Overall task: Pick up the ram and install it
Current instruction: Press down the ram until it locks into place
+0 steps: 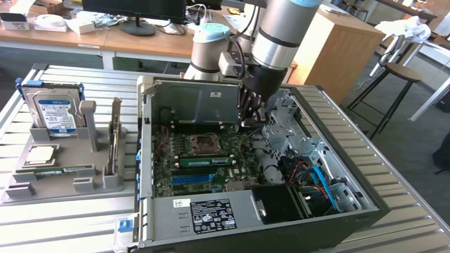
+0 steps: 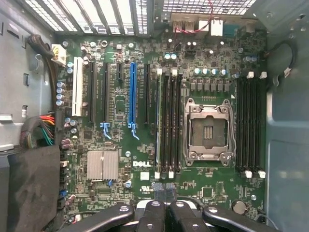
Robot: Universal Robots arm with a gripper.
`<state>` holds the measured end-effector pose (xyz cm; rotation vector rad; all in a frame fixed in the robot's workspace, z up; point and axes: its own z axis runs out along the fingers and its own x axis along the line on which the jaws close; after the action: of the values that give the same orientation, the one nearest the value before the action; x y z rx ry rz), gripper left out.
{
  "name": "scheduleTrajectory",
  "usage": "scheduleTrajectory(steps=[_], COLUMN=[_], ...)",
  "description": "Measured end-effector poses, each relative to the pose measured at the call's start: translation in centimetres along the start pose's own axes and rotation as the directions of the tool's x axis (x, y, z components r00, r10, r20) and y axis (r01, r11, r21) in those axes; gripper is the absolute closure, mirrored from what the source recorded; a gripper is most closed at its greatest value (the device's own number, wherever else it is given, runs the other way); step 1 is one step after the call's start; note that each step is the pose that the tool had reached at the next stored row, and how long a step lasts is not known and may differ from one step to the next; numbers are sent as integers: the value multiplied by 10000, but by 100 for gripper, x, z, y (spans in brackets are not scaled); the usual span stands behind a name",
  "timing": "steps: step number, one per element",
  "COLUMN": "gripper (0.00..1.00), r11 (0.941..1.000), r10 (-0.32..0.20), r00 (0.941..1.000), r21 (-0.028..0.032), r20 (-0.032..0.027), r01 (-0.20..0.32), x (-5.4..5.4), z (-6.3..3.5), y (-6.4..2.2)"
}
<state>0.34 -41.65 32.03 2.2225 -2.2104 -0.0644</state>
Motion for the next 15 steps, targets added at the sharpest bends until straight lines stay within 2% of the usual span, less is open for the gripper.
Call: scheduleTrajectory(steps=[15], gripper=[90], r11=[10000], r10=[0], r00=[10000], r21=[-1], r20=[-1], r01=[0], x=[4], z=[160], y=[-5])
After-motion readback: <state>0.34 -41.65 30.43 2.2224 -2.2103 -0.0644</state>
